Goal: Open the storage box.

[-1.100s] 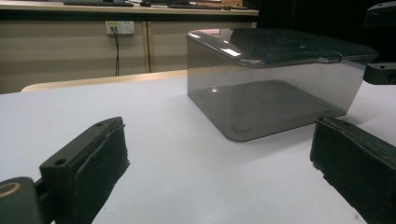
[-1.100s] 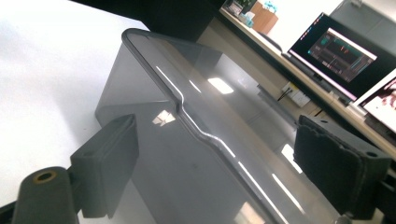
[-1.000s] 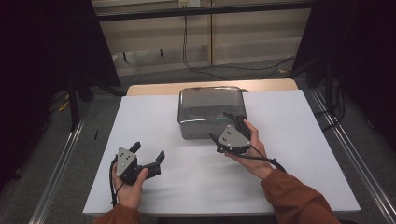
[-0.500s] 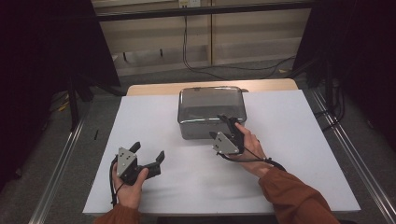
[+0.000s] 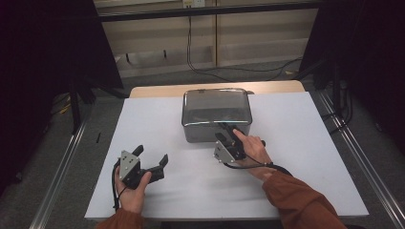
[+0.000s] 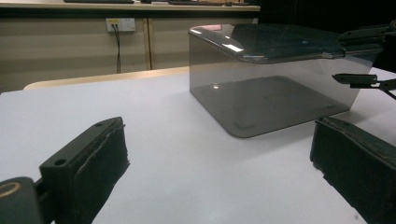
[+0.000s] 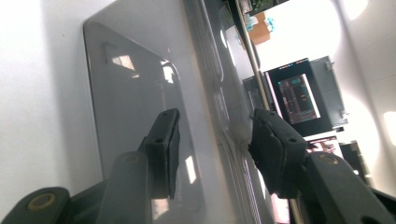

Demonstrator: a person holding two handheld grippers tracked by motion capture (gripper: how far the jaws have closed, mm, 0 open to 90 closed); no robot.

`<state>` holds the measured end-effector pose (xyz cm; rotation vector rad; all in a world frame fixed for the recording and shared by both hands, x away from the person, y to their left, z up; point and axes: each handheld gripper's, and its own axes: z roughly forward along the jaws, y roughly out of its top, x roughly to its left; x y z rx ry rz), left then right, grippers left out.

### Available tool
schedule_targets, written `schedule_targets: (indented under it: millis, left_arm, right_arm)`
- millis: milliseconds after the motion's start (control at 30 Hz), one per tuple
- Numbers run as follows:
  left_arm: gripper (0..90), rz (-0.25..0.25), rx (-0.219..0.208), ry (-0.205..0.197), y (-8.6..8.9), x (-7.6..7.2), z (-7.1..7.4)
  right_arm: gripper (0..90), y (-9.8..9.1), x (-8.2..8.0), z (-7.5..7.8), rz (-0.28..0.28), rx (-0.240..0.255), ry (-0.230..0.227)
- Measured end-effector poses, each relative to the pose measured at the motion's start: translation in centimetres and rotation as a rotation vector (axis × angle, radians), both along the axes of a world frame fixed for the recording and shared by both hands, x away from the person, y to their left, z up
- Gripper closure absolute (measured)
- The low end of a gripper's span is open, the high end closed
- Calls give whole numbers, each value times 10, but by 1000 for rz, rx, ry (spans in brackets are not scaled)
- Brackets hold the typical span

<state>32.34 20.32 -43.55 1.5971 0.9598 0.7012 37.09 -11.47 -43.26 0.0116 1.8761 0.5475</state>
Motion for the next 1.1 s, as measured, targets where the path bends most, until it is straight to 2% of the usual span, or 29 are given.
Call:
schedule_targets:
  millis: [267, 400, 667, 1100]
  left_arm:
    - [38, 0, 1, 4, -1, 0, -1]
    - [38, 0, 6, 3, -1, 0, 0]
    - [38, -2, 7, 5, 0, 0, -1]
    - [38, -20, 6, 2, 0, 0, 0]
  right_arm:
    - [651, 0, 0, 0, -2, -33, -46]
    - [675, 0, 0, 1, -1, -56, -58]
    - [740, 1, -1, 1, 5, -59, -79]
    - [753, 0, 0, 4, 12, -63, -78]
